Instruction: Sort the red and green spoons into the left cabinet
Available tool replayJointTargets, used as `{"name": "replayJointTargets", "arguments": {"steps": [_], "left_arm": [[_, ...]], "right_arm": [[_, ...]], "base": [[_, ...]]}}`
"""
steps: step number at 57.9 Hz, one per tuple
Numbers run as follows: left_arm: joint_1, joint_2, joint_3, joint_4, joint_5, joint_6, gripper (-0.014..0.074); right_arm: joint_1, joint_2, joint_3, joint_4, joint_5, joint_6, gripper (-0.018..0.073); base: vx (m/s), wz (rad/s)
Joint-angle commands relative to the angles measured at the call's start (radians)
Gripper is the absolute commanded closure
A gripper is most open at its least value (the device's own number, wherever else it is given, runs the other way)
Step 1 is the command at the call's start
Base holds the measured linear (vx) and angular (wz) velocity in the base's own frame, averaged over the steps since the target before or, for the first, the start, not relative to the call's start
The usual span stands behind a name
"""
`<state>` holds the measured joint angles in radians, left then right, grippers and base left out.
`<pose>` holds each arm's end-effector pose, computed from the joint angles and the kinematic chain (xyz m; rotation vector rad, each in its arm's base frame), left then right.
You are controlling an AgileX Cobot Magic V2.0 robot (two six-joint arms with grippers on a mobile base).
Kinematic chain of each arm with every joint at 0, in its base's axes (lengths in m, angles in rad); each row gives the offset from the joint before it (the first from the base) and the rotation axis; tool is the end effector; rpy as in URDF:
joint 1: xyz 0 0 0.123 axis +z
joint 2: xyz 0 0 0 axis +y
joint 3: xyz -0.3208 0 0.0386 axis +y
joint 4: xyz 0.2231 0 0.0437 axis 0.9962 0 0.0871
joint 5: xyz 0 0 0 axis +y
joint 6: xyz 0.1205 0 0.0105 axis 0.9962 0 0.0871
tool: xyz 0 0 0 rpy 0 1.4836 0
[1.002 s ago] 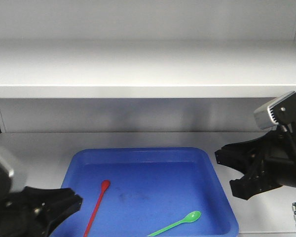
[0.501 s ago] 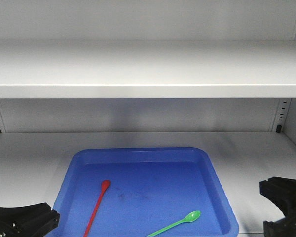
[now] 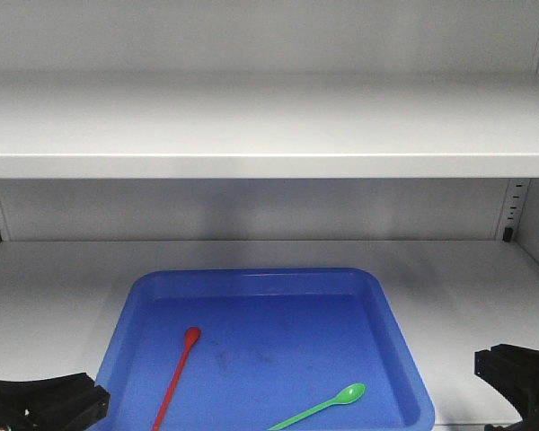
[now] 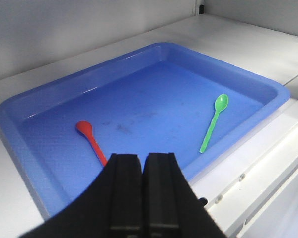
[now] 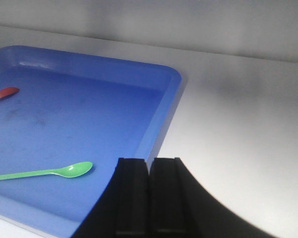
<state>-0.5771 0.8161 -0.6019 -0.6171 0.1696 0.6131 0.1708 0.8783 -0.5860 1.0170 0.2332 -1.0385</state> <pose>0.1207 -0.0927 0.3468 0.5992 1.7646 -0.4905 0.1569 0.0512 0.3337 -0.3279 1.8748 0.2809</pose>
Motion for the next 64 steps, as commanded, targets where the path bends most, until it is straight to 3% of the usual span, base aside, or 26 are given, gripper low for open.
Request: {"name": "replayJointTargets", "arguments": {"steps": [1, 19, 36, 43, 50, 64], "left_arm": [[-0.001, -0.009, -0.028, -0.015, -0.060, -0.010, 0.0597], [0.017, -0.012, -0.028, 0.010, -0.102, 0.011, 0.0597], [0.311, -0.135, -0.028, 0.019, -0.094, 0.074, 0.0597], [0.390, -0.206, -0.028, 0.019, -0.068, 0.075, 0.0597], [0.398, -0.223, -0.028, 0.019, -0.071, 0.109, 0.0597], [0.398, -0.214, -0.026, 0.021, -0.095, 0.104, 0.0597]], "right_arm": [[-0.002, -0.013, -0.030, 0.017, -0.036, -0.007, 0.0562], [-0.002, -0.013, -0.030, 0.017, -0.036, -0.007, 0.0562], [-0.002, -0.013, -0.030, 0.017, -0.036, -0.007, 0.0562], [-0.002, -0.013, -0.030, 0.017, -0.036, -0.007, 0.0562], [-0.002, -0.013, -0.030, 0.017, -0.036, -0.007, 0.0562], [-0.002, -0.013, -0.030, 0.017, -0.036, -0.007, 0.0562]], "base": [[0.00, 0.00], [0.00, 0.00], [0.00, 0.00], [0.00, 0.00], [0.00, 0.00], [0.00, 0.00]]}}
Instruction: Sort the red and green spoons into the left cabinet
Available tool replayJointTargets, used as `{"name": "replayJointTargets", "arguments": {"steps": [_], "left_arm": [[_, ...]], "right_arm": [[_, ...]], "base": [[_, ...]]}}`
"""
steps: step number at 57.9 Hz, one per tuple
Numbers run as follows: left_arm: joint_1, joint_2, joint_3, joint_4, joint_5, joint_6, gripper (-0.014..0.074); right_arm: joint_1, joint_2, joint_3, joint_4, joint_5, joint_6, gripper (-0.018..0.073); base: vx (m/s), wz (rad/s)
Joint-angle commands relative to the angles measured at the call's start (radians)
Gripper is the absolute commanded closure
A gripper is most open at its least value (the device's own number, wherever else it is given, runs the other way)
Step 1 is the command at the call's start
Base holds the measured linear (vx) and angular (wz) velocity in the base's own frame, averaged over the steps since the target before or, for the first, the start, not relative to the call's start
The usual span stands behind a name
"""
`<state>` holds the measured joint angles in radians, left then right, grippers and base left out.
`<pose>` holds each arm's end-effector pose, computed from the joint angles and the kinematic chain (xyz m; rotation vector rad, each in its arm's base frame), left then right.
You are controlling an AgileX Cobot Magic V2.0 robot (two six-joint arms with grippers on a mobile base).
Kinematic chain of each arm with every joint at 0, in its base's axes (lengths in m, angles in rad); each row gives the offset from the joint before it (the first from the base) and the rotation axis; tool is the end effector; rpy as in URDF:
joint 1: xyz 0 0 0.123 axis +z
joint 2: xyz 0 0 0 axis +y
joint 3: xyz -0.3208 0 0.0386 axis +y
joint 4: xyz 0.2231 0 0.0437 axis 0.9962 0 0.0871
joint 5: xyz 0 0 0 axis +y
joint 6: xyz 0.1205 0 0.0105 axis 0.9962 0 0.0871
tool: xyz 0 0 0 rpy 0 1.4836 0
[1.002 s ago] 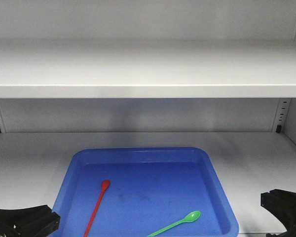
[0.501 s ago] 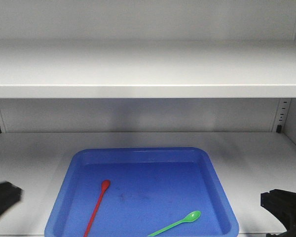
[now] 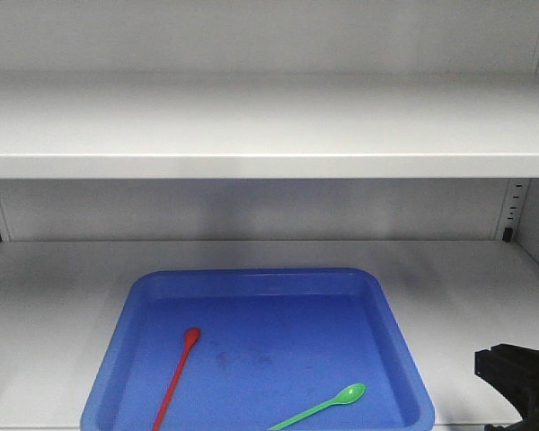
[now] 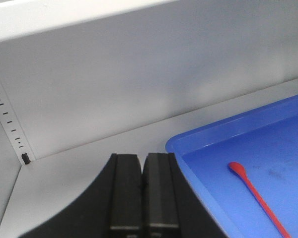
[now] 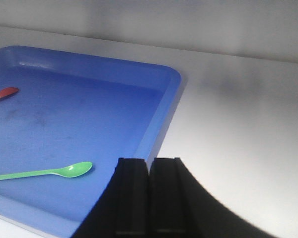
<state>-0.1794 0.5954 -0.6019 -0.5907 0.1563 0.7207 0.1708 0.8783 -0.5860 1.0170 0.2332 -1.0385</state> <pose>0.0958 -0.0281 0.3756 0.3185 1.5762 -0.1036 0.1569 0.0512 0.3337 -0.3279 1.8748 0.2809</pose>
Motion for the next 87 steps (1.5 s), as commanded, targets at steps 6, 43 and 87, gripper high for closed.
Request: {"name": "replayJointTargets", "arguments": {"steps": [6, 43, 87], "left_arm": [[0.000, 0.022, -0.024, 0.158, -0.125, -0.148, 0.0597], [0.126, -0.400, 0.414, 0.546, -0.201, -0.597, 0.0597], [0.163, -0.626, 0.646, 0.515, -0.162, -0.594, 0.0597]], "right_arm": [[-0.002, -0.013, -0.030, 0.017, -0.036, -0.007, 0.0562], [-0.002, -0.013, -0.030, 0.016, -0.036, -0.007, 0.0562], [-0.002, -0.013, -0.030, 0.016, -0.036, -0.007, 0.0562]], "base": [[0.00, 0.00], [0.00, 0.00], [0.00, 0.00]]}}
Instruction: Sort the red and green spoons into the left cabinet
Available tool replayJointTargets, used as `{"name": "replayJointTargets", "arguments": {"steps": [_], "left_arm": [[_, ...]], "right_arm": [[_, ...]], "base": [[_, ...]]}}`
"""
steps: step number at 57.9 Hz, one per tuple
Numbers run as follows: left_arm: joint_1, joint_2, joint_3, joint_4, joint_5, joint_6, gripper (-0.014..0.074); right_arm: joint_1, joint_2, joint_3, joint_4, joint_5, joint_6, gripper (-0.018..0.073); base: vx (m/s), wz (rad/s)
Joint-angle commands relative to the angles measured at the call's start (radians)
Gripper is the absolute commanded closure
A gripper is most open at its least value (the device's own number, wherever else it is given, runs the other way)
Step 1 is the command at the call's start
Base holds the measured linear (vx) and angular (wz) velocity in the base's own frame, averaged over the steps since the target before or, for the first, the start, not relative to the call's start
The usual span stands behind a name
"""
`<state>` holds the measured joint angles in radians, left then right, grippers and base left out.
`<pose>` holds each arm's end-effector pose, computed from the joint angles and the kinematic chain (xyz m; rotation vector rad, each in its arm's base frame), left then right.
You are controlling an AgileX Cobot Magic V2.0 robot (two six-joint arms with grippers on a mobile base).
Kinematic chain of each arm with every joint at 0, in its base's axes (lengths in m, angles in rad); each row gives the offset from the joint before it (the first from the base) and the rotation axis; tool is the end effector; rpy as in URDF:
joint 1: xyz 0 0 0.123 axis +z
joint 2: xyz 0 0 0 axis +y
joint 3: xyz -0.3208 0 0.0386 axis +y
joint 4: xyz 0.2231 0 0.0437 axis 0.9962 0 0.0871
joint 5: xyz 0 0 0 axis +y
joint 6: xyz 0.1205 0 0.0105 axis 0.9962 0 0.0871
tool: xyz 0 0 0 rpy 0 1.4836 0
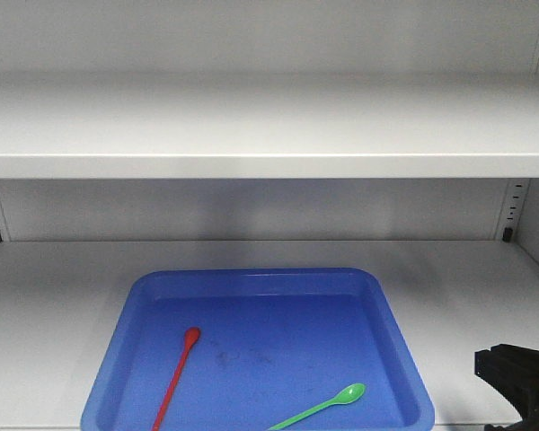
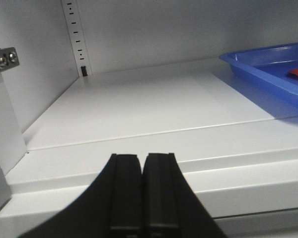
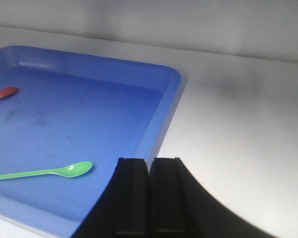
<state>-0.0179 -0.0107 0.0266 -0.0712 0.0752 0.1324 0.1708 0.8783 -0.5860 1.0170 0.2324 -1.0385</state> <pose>0.0235 -0.0011 0.1978 0.0666 1.5732 0.0299 0.1570 0.0511 0.3338 -0.3274 1.8745 0.2802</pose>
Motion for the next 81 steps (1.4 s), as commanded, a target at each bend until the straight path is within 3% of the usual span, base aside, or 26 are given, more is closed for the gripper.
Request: {"name": "replayJointTargets", "arguments": {"steps": [1, 61, 69, 75, 81], "left_arm": [[0.002, -0.020, 0.018, -0.004, -0.081, -0.005, 0.0597], [0.002, -0.019, 0.018, -0.004, -0.075, -0.005, 0.0597], [0.002, -0.019, 0.018, -0.004, -0.075, -0.005, 0.0597], [0.002, -0.019, 0.018, -0.004, -0.075, -0.005, 0.0597], [0.002, -0.019, 0.018, -0.004, -0.075, -0.005, 0.0597]], "right_arm": [[-0.002, -0.013, -0.030, 0.016, -0.035, -0.007, 0.0562], [-0.002, -0.013, -0.030, 0.015, -0.036, -0.009, 0.0562], [-0.002, -0.013, -0.030, 0.055, -0.037, 0.021, 0.0562], [-0.002, -0.013, -0.030, -0.049, -0.078, 0.148, 0.0562], [-0.002, -0.026, -0.030, -0.318, -0.127, 0.401, 0.0562]], "base": [[0.00, 0.00], [0.00, 0.00], [0.00, 0.00], [0.00, 0.00], [0.00, 0.00]]}}
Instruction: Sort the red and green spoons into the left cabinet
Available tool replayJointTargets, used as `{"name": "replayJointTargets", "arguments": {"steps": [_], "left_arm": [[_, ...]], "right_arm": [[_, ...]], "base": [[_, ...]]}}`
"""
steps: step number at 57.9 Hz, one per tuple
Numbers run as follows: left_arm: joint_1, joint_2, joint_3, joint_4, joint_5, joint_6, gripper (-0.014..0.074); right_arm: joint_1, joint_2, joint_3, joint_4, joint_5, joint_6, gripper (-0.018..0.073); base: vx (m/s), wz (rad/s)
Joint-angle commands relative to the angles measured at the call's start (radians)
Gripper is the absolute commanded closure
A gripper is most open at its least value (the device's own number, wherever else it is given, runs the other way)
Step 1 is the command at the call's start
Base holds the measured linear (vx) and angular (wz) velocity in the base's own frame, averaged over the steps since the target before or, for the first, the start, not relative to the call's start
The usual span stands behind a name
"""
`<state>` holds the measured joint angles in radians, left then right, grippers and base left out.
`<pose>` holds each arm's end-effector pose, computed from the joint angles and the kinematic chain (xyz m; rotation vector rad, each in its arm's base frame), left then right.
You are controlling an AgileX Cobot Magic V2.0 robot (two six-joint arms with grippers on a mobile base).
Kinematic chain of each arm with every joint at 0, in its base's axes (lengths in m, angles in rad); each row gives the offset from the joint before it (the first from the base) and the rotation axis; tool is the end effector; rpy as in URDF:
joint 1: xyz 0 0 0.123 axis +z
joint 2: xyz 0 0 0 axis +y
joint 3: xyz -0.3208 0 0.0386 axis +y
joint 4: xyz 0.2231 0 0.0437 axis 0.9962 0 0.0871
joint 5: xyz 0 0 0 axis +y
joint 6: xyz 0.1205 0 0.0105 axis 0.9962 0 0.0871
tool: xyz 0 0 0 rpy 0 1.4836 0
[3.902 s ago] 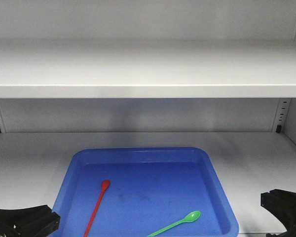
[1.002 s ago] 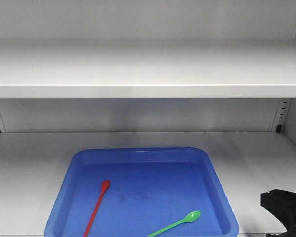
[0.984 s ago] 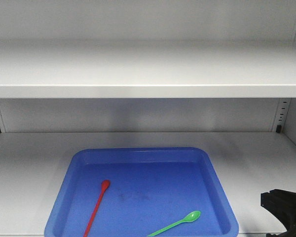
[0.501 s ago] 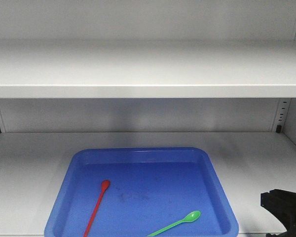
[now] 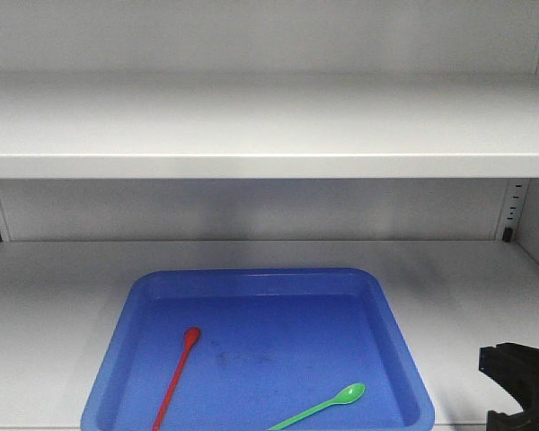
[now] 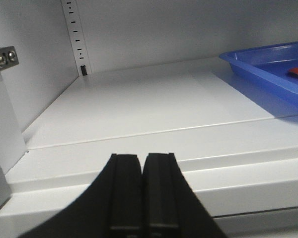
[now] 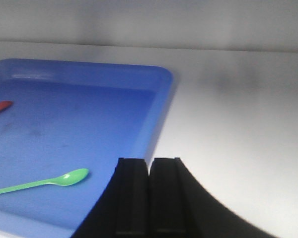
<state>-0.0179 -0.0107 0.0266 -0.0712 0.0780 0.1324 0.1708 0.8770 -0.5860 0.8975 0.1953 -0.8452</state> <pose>0.0235 -0.0011 0.1975 0.0669 1.5760 0.0297 0.1585 0.0460 0.3338 -0.2253 1.8905 0.2896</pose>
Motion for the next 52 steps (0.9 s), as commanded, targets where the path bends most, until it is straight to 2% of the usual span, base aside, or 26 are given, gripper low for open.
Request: {"name": "replayJointTargets", "arguments": {"steps": [1, 3, 5, 9, 14, 17, 21, 29, 52], "left_arm": [[0.002, -0.019, 0.018, -0.004, -0.078, -0.005, 0.0597], [0.002, -0.019, 0.018, -0.004, -0.078, -0.005, 0.0597], [0.002, -0.019, 0.018, -0.004, -0.078, -0.005, 0.0597], [0.002, -0.019, 0.018, -0.004, -0.078, -0.005, 0.0597], [0.002, -0.019, 0.018, -0.004, -0.078, -0.005, 0.0597], [0.002, -0.019, 0.018, -0.004, -0.078, -0.005, 0.0597], [0.002, -0.019, 0.018, -0.004, -0.078, -0.005, 0.0597], [0.002, -0.019, 0.018, -0.004, -0.078, -0.005, 0.0597], [0.002, -0.019, 0.018, -0.004, -0.078, -0.005, 0.0597]], "right_arm": [[-0.002, -0.029, -0.030, -0.248, -0.094, 0.251, 0.0562], [-0.002, -0.037, -0.030, -0.349, -0.102, 0.341, 0.0562], [-0.002, -0.051, -0.030, -0.500, -0.104, 0.455, 0.0562], [-0.007, -0.082, -0.021, -0.705, -0.110, 0.670, 0.0562], [-0.029, -0.145, 0.022, -0.891, -0.152, 0.854, 0.0562], [-0.049, -0.190, 0.067, -0.962, -0.189, 0.932, 0.0562], [-0.083, -0.266, 0.135, -0.999, -0.236, 0.984, 0.0562], [-0.128, -0.419, 0.273, -1.001, -0.287, 0.983, 0.0562], [-0.130, -0.809, 0.586, -0.998, -0.290, 0.979, 0.0562]], "base": [[0.00, 0.00], [0.00, 0.00], [0.00, 0.00], [0.00, 0.00], [0.00, 0.00], [0.00, 0.00], [0.00, 0.00], [0.00, 0.00], [0.00, 0.00]]}}
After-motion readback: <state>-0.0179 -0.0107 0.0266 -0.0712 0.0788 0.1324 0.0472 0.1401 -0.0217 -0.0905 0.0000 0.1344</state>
